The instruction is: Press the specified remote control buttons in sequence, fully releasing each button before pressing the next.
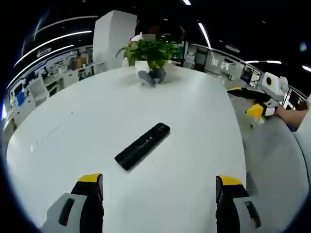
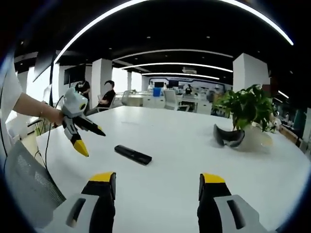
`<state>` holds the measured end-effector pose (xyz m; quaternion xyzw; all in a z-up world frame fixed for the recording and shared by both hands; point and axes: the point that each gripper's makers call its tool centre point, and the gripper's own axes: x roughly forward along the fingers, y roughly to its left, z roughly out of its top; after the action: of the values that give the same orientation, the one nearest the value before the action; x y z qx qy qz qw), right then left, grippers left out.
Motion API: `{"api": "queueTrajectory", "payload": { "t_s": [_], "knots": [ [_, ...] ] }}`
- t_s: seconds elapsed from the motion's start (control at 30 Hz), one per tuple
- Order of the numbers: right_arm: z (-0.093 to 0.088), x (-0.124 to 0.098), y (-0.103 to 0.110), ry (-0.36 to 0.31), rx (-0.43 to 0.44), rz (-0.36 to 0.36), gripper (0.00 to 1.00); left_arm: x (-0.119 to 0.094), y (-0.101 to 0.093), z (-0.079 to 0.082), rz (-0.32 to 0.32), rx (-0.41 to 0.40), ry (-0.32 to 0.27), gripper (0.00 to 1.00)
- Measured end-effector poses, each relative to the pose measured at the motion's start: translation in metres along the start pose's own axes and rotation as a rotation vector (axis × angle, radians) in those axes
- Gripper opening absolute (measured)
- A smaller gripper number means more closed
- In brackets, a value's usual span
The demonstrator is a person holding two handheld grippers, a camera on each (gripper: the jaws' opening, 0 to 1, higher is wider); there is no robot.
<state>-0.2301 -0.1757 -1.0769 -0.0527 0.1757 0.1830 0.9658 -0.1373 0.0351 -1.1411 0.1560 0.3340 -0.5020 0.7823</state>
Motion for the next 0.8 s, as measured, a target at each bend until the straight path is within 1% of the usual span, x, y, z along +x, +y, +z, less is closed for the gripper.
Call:
{"api": "queueTrajectory", "payload": {
  "t_s": [0.1,0.17,0.2,0.3,0.4,0.47,0.57,0.6,0.67,0.73,0.8],
  "knots": [
    [-0.004,0.0,-0.002,0.016,0.021,-0.003,0.64,0.008,0.006,0.0,-0.015,0.037,0.034,1.0],
    [-0.011,0.001,-0.004,0.052,0.02,-0.01,0.6,0.014,0.01,-0.002,-0.041,0.067,0.078,0.95],
    [-0.016,0.002,-0.004,0.08,0.007,-0.006,0.58,0.019,0.012,-0.002,-0.055,0.064,0.095,0.93],
    [-0.021,0.004,0.001,0.111,-0.014,0.011,0.56,0.026,0.014,-0.001,-0.084,0.1,0.141,0.9],
    [-0.026,0.005,0.004,0.141,-0.046,0.024,0.54,0.033,0.02,0.002,-0.095,0.125,0.165,0.87],
    [-0.028,0.004,0.004,0.15,-0.054,0.025,0.53,0.038,0.023,0.003,-0.112,0.135,0.186,0.85],
    [-0.03,0.004,0.001,0.158,-0.041,0.018,0.5,0.046,0.028,0.001,-0.125,0.155,0.222,0.82],
    [-0.031,0.004,0.001,0.159,-0.036,0.018,0.5,0.048,0.03,0.001,-0.124,0.163,0.226,0.81],
    [-0.032,0.004,0.001,0.164,-0.034,0.016,0.5,0.053,0.032,0.002,-0.136,0.151,0.228,0.78],
    [-0.033,0.004,0.001,0.17,-0.039,0.015,0.49,0.058,0.033,0.002,-0.154,0.121,0.238,0.76],
    [-0.034,0.004,0.001,0.179,-0.048,0.015,0.47,0.061,0.035,0.0,-0.151,0.127,0.255,0.74]
  ]
}}
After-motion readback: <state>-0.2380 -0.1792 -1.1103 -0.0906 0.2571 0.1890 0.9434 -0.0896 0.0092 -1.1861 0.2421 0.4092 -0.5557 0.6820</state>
